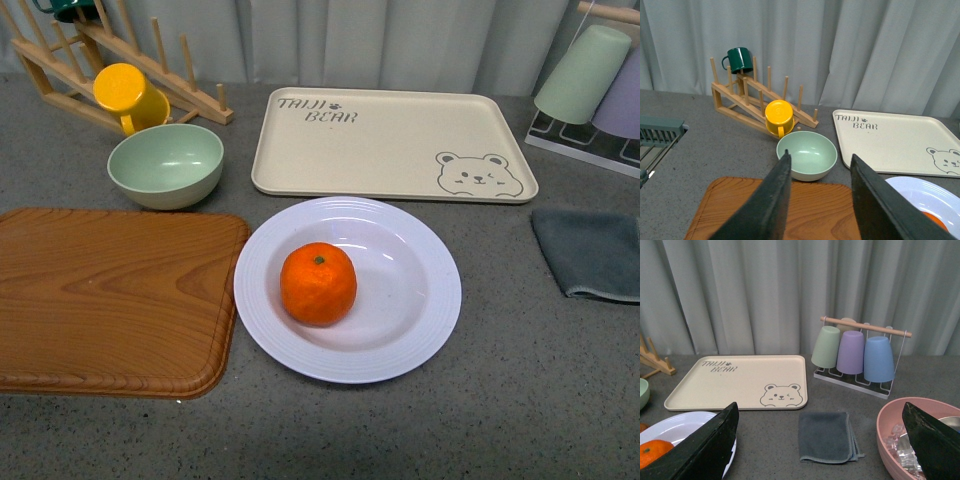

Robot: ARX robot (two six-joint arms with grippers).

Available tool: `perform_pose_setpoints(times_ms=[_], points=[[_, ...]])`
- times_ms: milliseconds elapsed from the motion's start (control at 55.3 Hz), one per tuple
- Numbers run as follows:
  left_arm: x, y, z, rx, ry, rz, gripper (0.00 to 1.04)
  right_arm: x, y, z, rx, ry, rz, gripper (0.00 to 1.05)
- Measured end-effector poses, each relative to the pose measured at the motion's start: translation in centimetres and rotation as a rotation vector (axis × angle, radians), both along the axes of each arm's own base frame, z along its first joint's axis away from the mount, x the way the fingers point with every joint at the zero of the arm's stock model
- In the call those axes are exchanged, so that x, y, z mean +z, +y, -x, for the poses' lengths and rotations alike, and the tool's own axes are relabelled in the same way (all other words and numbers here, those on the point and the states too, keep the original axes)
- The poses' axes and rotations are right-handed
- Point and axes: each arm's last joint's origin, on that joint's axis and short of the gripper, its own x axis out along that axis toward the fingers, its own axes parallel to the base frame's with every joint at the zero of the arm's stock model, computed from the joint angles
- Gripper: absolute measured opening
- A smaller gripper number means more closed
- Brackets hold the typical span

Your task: Place orange and plate with both arms

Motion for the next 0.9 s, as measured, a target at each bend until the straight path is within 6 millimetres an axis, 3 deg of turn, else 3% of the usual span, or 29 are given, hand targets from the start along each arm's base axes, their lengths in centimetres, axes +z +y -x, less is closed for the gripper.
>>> perform_pose_setpoints(times_ms=[127, 326, 904], points=[[0.5, 0.9, 1.3, 0.002, 0.023, -0.023, 0.04, 0.0, 0.0, 0.0, -0.002, 0.000, 0.000, 0.96], [1.0, 2.3, 2.4, 0.013, 0.008, -0.031, 0.04, 0.0, 0.0, 0.0, -0.002, 0.000, 0.000, 0.96], [1.1, 2.4, 3.9, 0.009, -0.002, -0.031, 0.04, 0.0, 0.0, 0.0, -0.002, 0.000, 0.000, 0.96]])
